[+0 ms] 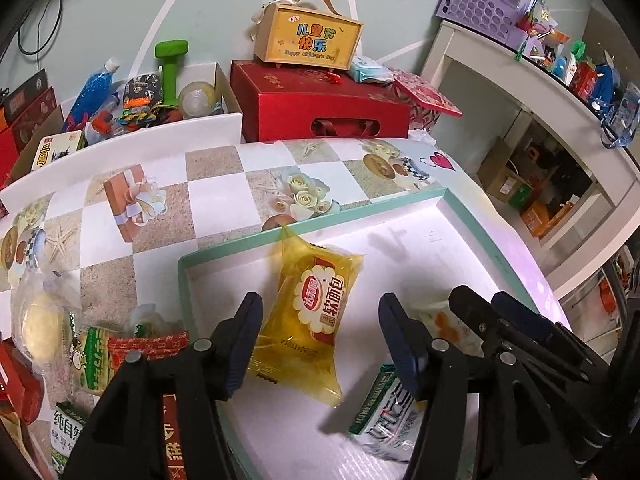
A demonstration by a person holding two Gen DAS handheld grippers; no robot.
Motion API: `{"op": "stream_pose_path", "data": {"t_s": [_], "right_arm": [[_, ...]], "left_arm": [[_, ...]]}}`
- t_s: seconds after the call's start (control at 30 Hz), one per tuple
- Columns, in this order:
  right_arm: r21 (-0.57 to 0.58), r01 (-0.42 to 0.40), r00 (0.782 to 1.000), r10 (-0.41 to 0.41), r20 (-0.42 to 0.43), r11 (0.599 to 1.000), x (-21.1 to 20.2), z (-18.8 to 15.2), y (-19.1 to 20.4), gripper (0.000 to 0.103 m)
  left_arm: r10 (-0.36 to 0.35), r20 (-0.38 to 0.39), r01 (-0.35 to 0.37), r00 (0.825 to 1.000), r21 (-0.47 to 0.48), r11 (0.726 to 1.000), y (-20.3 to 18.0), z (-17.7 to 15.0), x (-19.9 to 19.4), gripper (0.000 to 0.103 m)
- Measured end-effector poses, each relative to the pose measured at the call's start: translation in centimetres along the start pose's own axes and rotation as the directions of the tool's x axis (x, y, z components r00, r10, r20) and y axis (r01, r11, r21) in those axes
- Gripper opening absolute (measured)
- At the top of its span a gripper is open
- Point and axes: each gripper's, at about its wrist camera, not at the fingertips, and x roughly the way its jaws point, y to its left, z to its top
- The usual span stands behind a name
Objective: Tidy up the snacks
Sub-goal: 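Carry both bags over the white tray and open both grippers to drop them, then move both grippers back toward the snack pile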
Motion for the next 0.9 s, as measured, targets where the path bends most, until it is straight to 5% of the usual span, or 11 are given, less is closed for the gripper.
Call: {"op": "stream_pose_path", "data": {"t_s": [0.07,0.2,0.4,0.43,0.53,0.9], "right_arm": [[-0.003,0.005,1.0,-0.005,0.006,1.0,-0.2,0.1,0.0,0.061],[-0.004,0.055,0.998,-0.055,0.019,0.998,-0.2,0.1,-0.4,0.082],[0.013,0.054,0.998,-0.054,-0.008,0.998,0.1,0.0,-1.0,0.083],[0.013,0.055,0.998,-0.055,-0.007,0.998,0.1,0.0,-1.0,0.083],[0.019,0.064,0.998,-0.064,0.003,0.998,0.1,0.0,-1.1,0.103],[0.071,0.078,0.995,-0.082,0.057,0.994,-1.0,0.1,-1.7,0.103]], "left_arm": [[0.011,-0.003,-0.011,1.0,-0.002,1.0,0.1,0.0,-0.2,0.063],[0.099,0.015,-0.099,0.995,-0.016,0.995,0.8,0.1,-0.8,0.092],[0.139,0.054,-0.137,0.989,-0.049,0.989,1.8,0.2,-1.4,0.093],[0.159,0.067,-0.156,0.985,-0.054,0.986,1.9,0.1,-1.5,0.1],[0.194,0.096,-0.188,0.976,-0.071,0.98,2.4,0.1,-1.8,0.103],[0.165,0.114,-0.151,0.98,-0.116,0.982,3.3,-0.5,-2.0,0.103]]}}
